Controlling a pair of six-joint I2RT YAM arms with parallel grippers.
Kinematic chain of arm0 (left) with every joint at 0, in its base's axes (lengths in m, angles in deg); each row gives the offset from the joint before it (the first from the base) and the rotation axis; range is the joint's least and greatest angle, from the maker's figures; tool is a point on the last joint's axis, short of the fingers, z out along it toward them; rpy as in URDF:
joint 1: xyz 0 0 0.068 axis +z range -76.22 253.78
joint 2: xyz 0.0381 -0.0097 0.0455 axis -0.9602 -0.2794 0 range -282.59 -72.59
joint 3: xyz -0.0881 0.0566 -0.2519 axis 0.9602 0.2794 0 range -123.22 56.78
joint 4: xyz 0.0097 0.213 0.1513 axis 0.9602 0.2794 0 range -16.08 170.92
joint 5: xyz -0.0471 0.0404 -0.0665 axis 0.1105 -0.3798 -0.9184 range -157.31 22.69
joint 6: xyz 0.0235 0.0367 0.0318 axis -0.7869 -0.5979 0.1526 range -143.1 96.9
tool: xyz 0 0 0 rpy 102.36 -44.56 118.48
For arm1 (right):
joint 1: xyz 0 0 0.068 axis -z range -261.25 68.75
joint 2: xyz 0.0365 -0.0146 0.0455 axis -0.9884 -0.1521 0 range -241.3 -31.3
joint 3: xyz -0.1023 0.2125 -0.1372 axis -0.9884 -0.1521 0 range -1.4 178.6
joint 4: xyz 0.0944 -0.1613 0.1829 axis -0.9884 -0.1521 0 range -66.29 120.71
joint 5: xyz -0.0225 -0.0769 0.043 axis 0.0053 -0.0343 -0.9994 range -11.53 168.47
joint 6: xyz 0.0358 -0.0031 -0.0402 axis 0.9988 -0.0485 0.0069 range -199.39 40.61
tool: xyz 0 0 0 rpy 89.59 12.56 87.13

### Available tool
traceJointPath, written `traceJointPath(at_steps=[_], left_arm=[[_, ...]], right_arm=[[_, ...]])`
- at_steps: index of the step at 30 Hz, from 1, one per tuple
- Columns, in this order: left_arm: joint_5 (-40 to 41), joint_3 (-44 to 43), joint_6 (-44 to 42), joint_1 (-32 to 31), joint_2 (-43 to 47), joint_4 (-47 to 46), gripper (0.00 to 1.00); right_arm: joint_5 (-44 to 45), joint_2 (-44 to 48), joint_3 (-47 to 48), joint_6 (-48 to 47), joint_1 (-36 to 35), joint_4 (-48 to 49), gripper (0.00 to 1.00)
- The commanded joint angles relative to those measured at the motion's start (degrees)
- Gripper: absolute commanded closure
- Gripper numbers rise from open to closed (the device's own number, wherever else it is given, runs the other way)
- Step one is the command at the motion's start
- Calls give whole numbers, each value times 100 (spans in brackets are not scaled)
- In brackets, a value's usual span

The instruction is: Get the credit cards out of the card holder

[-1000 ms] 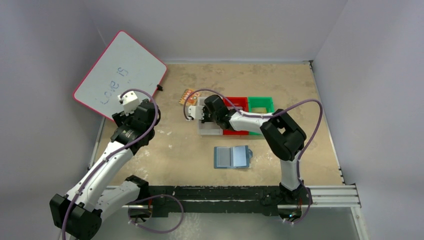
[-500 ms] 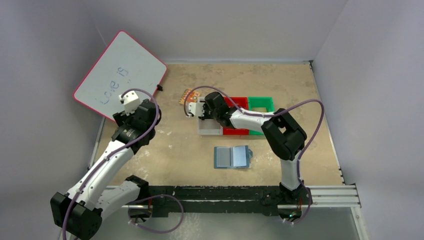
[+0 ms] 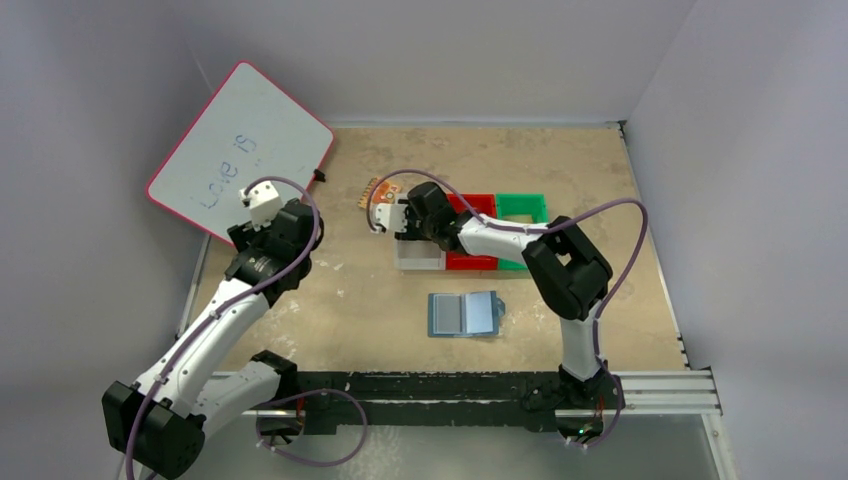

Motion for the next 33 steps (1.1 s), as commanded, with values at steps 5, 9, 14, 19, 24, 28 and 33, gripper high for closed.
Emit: traceJointPath(at_steps=[5, 9, 14, 19, 24, 28, 33], left_arm=[[5, -184, -109, 25, -36, -47, 13], [2, -179, -110, 26, -16, -47, 13], [-29, -175, -109, 28, -18, -64, 13], [-118, -177, -118, 28, -42, -66, 13], [-154, -161, -119, 26, -56, -81, 13], [-174, -161, -123, 26, -101, -76, 13], [-185, -160, -107, 28, -137, -78, 13]], right_arm=[[-84, 399, 459, 929, 37, 9, 49], [19, 1278, 203, 2376, 37, 296, 45], [800, 2527, -437, 5452, 44, -302, 15], [519, 3397, -1457, 7607, 29, -970, 22], [1096, 4203, -2689, 9355, -740, -1142, 27], [2021, 3980, -2671, 10568, -1571, -2126, 27], [2315, 3234, -2366, 11245, -2133, -2752, 28]])
